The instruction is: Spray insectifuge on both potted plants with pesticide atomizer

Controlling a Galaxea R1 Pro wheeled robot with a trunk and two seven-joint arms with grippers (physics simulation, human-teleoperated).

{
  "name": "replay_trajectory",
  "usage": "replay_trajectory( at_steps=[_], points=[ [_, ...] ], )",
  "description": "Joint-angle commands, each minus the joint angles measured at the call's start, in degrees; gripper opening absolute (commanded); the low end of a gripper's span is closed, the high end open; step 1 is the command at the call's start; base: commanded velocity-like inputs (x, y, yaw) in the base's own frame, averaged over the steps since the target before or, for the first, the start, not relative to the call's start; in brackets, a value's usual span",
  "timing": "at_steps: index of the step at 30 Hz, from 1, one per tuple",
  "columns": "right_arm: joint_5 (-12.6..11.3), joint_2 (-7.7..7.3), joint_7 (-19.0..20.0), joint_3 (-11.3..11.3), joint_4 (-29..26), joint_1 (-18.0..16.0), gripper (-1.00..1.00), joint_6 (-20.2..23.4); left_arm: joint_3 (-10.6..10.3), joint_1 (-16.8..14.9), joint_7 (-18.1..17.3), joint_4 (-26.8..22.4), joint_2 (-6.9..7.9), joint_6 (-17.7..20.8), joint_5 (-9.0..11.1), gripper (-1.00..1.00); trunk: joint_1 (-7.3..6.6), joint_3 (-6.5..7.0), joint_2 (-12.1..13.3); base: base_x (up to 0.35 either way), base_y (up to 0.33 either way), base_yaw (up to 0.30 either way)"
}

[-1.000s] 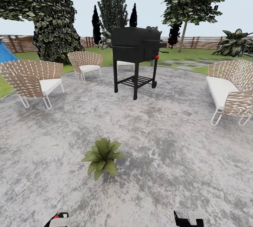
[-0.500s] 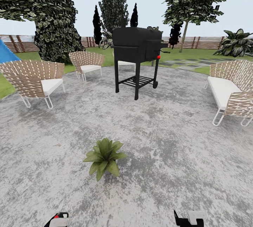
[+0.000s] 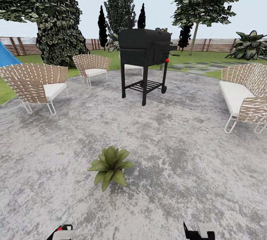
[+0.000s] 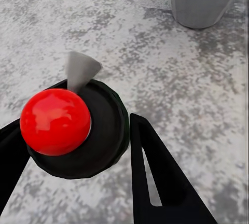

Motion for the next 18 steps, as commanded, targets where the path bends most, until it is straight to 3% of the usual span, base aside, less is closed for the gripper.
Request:
replay_trajectory(
  at_steps=[1, 5, 8, 11, 15, 18],
  points=[
    [0.1, -0.01, 0.0, 0.0, 0.1, 0.0, 1.0, -0.1, 0.5, 0.0, -0.4, 0.0, -0.03, -0.2, -0.6, -1.0, -0.01, -0.05, 0.0, 0.0, 0.0, 0.0],
    [0.3, -0.03, 0.3, 0.6, -0.1, 0.0, 1.0, 0.0, 0.0, -0.1, -0.8, -0.2, 0.05, -0.1, -0.9, -1.0, -0.01, -0.05, 0.0, 0.0, 0.0, 0.0],
    [0.8, -0.06, 0.4, 2.9, -0.5, 0.0, 1.0, 0.0, -0.6, -0.3, -2.4, -0.3, 0.43, 0.1, -1.3, -1.0, -0.01, -0.05, 0.0, 0.0, 0.0, 0.0],
    [2.2, -0.12, 0.4, 6.0, -2.7, 0.0, 1.0, 0.1, -2.2, -0.4, -7.6, -0.2, 0.71, 0.4, -2.7, -1.0, -0.01, -0.05, 0.0, 0.0, 0.0, 0.0],
    [5.7, -0.42, 0.5, 10.1, -8.4, 0.0, 1.0, 0.7, -3.3, -1.0, -16.4, -0.7, 1.85, 0.9, -6.1, -1.0, -0.01, -0.05, 0.0, 0.0, 0.0, 0.0],
    [10.9, -0.52, 0.6, 12.0, -12.5, 0.0, 1.0, 3.1, -3.6, -4.0, -23.0, -0.8, 4.16, 2.9, -9.7, -1.0, -0.01, -0.05, 0.0, 0.0, 0.0, 0.0]
  ],
)
